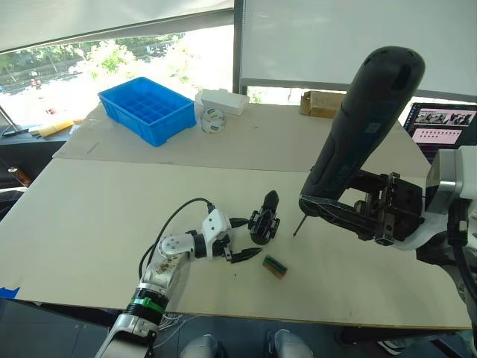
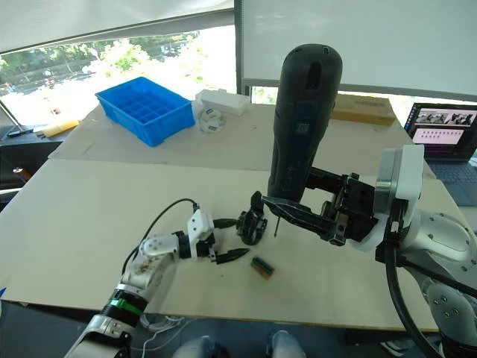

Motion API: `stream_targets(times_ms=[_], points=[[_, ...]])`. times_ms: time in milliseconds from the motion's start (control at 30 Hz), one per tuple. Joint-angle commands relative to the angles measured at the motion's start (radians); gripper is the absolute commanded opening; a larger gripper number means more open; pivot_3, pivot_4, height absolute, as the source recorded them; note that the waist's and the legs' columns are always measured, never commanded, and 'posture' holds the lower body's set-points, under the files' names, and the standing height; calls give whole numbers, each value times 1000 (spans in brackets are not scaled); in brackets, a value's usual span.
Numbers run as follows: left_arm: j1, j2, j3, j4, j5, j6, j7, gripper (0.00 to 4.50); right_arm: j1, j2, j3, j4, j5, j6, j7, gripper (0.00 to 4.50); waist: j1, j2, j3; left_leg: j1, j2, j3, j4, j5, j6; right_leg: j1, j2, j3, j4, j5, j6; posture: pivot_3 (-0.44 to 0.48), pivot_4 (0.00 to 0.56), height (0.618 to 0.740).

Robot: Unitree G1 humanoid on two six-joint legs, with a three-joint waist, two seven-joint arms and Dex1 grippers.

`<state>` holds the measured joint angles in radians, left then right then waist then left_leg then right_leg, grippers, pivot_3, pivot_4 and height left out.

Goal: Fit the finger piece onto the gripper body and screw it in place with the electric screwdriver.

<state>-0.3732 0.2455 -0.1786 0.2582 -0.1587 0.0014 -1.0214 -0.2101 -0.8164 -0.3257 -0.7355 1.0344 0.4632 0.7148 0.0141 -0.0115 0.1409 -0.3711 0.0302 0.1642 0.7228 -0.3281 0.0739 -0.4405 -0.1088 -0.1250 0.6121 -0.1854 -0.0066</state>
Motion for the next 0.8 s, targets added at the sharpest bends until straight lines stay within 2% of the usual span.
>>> stream_targets(times_ms=[33,267,533,767,800], points=[[19,-20,-31,-94,10,40,59,4464,-21,2,-18,-16,11,-16,-6,1903,0,0,0,0,0,0,0,0,0,0,0,0,0,0,0,0,150,740],[16,-60,-68,-81,63,49,171,4464,-26,4,-13,-15,14,-15,-5,1903,-1,0,0,0,0,0,0,0,0,0,0,0,0,0,0,0,150,740],[-13,-73,-75,-12,77,43,210,4464,-34,4,-9,-11,11,-15,-2,1903,1,0,0,1,0,0,0,0,0,0,0,-1,0,0,0,0,150,740],[-22,-65,-81,23,73,38,193,4464,-30,3,-12,-13,9,-18,-2,1903,0,0,0,1,0,0,0,0,0,0,0,-1,0,0,0,0,150,740],[-21,-64,-83,24,73,39,189,4221,-29,3,-12,-14,9,-18,-3,1903,0,0,0,1,0,0,0,0,0,0,0,-1,0,0,0,0,150,740]])
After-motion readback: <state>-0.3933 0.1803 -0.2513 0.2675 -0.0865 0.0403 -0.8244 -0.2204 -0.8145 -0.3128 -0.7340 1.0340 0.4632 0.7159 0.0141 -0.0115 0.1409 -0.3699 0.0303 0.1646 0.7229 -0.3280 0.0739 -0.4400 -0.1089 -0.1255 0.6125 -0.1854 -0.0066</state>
